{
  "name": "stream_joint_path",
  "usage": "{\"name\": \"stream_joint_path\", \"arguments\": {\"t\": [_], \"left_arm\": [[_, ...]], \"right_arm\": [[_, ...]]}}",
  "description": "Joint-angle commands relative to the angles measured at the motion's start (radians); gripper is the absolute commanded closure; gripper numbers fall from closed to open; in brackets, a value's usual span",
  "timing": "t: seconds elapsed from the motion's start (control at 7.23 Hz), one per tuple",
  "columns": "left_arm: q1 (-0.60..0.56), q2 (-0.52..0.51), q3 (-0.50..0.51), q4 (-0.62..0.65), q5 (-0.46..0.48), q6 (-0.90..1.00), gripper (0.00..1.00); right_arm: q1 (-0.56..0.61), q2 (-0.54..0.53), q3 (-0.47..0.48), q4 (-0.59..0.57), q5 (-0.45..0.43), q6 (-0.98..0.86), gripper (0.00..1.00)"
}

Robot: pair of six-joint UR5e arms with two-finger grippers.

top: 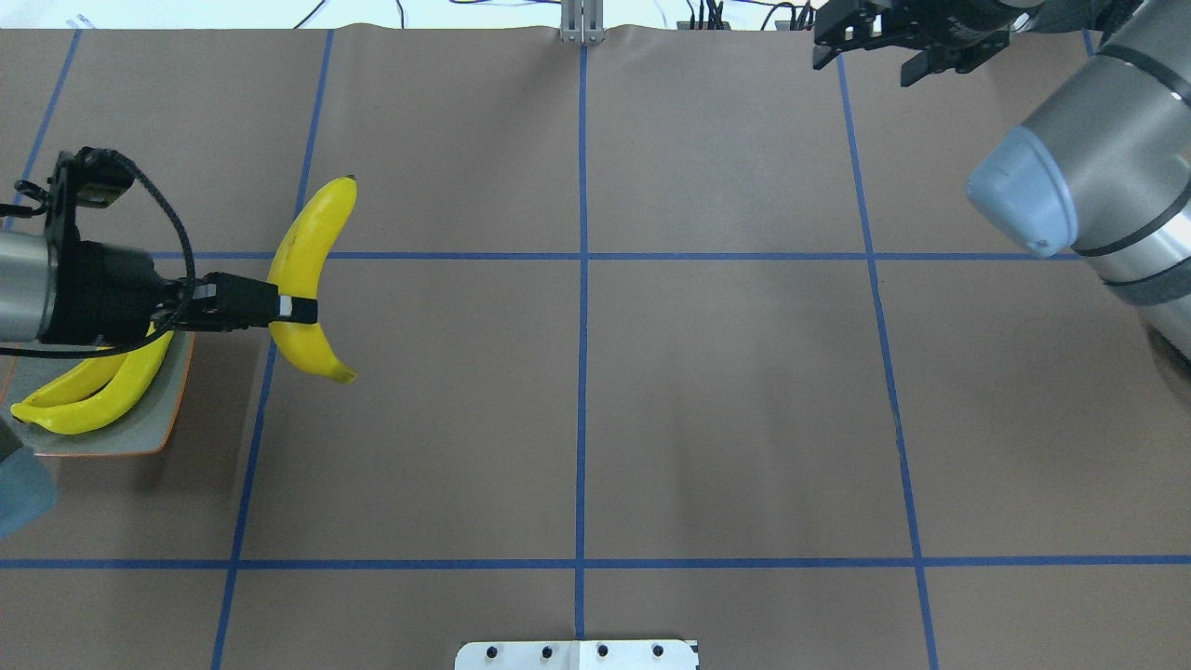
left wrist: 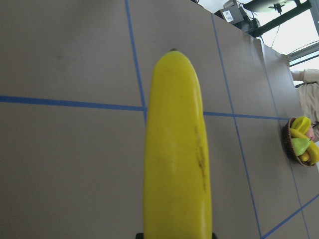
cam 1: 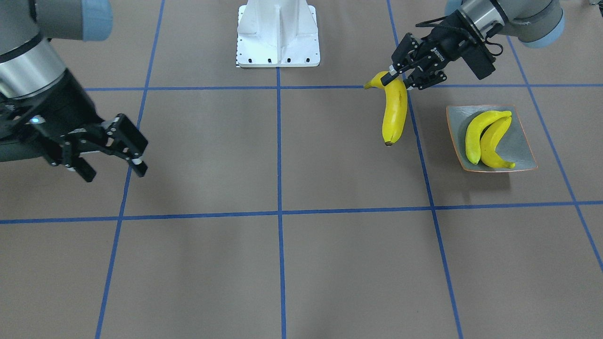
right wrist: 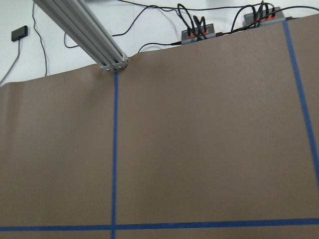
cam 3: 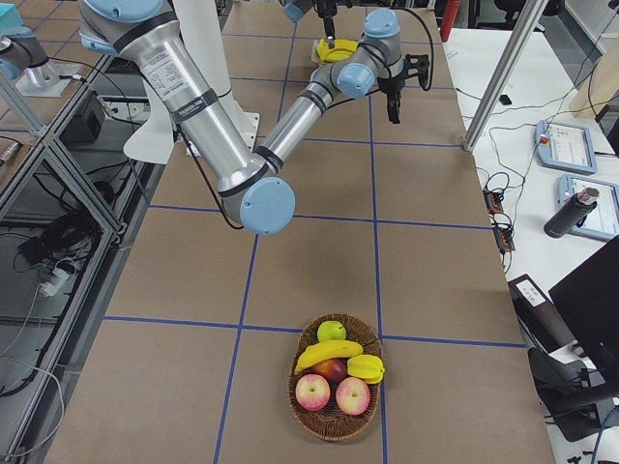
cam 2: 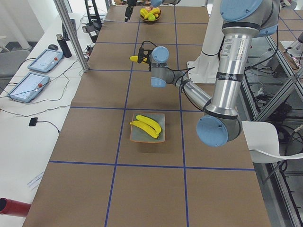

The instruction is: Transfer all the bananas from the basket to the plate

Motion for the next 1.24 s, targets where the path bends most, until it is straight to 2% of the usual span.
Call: {"name": "stream_joint_path", "arguments": {"t": [0.0, 0.28, 0.41, 0.69, 1.11], "left_arm": [[-0.052, 0.182, 0.003, -0.037, -0.090, 0.165, 1.00], [-0.193, 0.213, 0.083, -0.035, -0.248, 0.335, 1.00], [-0.230, 0.213, 0.129, -0.034, -0.279, 0.401, 1.00], [-0.247, 0.213, 0.178, -0.022, -0.277, 0.451, 1.00], [-0.244, 0.212, 0.157, 0.067, -0.274, 0.451, 1.00]], "right_arm": [[0.117, -0.137, -0.006, -0.006, 0.038, -0.323, 0.00], [0.209, -0.191, -0.073, -0.003, 0.091, -0.595, 0.00], [0.252, -0.214, -0.101, -0.006, 0.091, -0.717, 0.00], [0.329, -0.246, -0.166, -0.003, 0.102, -0.923, 0.00], [0.333, -0.248, -0.170, -0.002, 0.107, -0.927, 0.00]]}}
